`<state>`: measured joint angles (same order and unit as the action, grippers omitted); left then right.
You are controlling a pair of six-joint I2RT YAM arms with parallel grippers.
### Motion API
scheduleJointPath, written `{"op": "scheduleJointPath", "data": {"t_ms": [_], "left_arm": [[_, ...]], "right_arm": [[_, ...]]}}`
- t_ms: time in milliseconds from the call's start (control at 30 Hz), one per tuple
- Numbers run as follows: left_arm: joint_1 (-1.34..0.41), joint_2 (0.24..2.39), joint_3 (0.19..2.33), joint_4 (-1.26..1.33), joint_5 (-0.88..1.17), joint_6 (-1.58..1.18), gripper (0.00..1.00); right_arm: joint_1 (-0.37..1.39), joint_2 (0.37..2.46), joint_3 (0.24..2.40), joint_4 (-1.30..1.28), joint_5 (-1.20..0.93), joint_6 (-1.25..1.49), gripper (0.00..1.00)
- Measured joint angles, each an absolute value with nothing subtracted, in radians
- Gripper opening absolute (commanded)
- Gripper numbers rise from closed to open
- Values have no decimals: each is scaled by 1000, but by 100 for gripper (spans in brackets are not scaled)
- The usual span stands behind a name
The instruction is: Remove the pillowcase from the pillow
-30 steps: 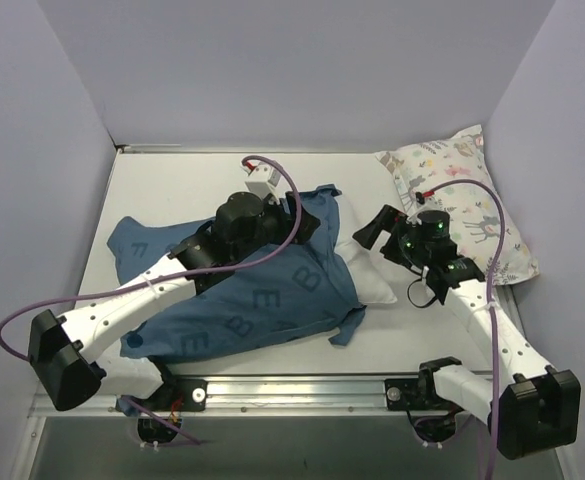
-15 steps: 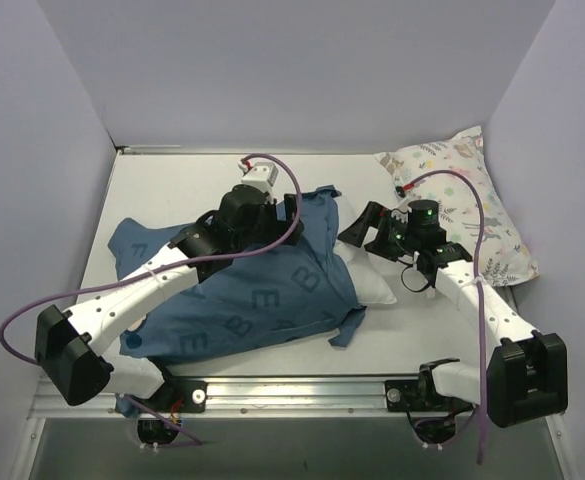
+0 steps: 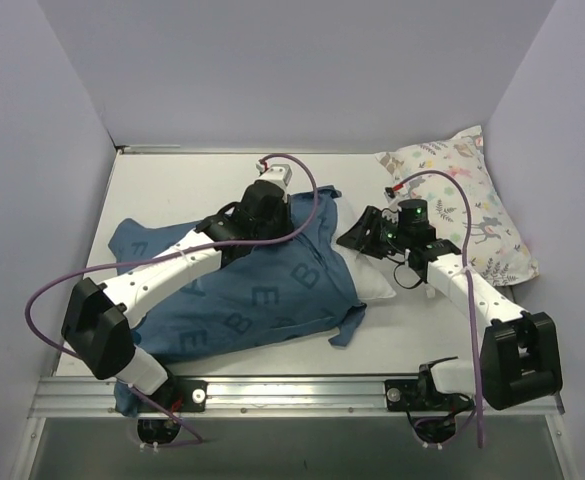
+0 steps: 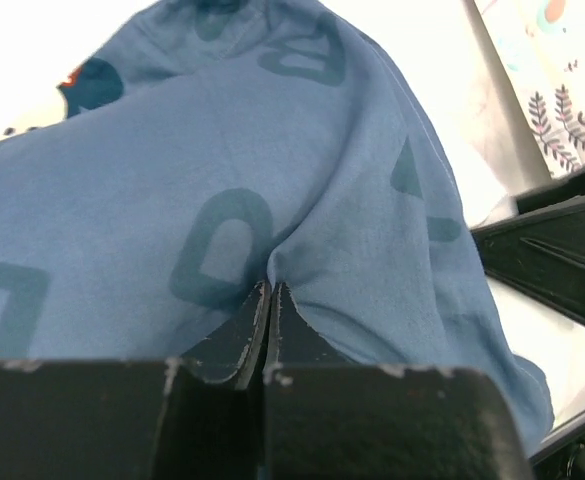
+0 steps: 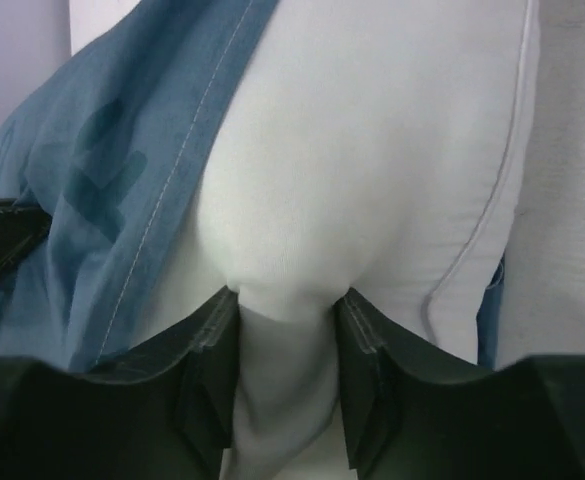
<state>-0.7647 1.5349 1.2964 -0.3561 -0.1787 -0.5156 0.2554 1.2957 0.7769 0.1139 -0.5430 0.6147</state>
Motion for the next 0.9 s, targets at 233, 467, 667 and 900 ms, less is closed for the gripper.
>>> {"op": "scheduleJointPath", "data": {"t_ms": [233,467,667,900], "left_arm": [[-701,1456,1275,-395,-225,-528,0],[-568,1354,1217,-440,-231,-556,0],[-429,1288,1145,-448,-170,-609,0],[-340,1213,1064,-393,-18,-633,0]], "right_arm": [[250,1319,771,160,-546,645,0],[201,1225,764,107,-516,665,0],[101,1118,857,-48,-513,665,0],[89,1079,900,-113,-538,656,0]]}}
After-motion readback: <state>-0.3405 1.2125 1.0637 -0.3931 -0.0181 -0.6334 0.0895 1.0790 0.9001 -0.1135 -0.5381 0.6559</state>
